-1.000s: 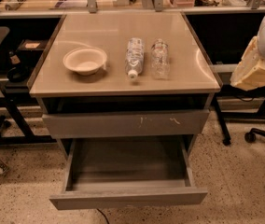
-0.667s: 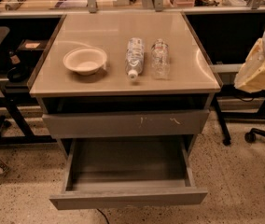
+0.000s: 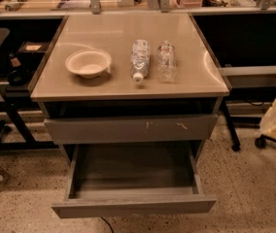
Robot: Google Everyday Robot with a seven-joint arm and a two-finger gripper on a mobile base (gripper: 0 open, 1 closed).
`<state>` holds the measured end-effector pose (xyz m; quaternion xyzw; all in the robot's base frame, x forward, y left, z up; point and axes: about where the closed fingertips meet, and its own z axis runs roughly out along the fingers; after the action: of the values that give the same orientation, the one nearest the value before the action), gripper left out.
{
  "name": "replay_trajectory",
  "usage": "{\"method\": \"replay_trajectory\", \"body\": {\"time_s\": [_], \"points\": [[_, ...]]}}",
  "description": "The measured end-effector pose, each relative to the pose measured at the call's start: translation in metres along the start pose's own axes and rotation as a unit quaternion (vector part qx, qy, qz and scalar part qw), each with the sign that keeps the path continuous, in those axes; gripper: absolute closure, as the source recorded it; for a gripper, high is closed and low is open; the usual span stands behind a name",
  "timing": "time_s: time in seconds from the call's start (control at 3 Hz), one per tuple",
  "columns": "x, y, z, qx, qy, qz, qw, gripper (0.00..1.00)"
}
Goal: Close middle drawer
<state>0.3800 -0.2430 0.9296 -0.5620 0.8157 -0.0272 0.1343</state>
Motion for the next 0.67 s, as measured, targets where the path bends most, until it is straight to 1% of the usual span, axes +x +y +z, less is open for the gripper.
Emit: {"method": "replay_trajectory", "body": {"time_s": [0.33,0.67], "points": [[0.027,0.031,0.028,-0.032,0.015,0.025,0.9990,1.00],[0.050,0.065,0.055,-0.071,0.030,0.047,0.9959,1.00]]}}
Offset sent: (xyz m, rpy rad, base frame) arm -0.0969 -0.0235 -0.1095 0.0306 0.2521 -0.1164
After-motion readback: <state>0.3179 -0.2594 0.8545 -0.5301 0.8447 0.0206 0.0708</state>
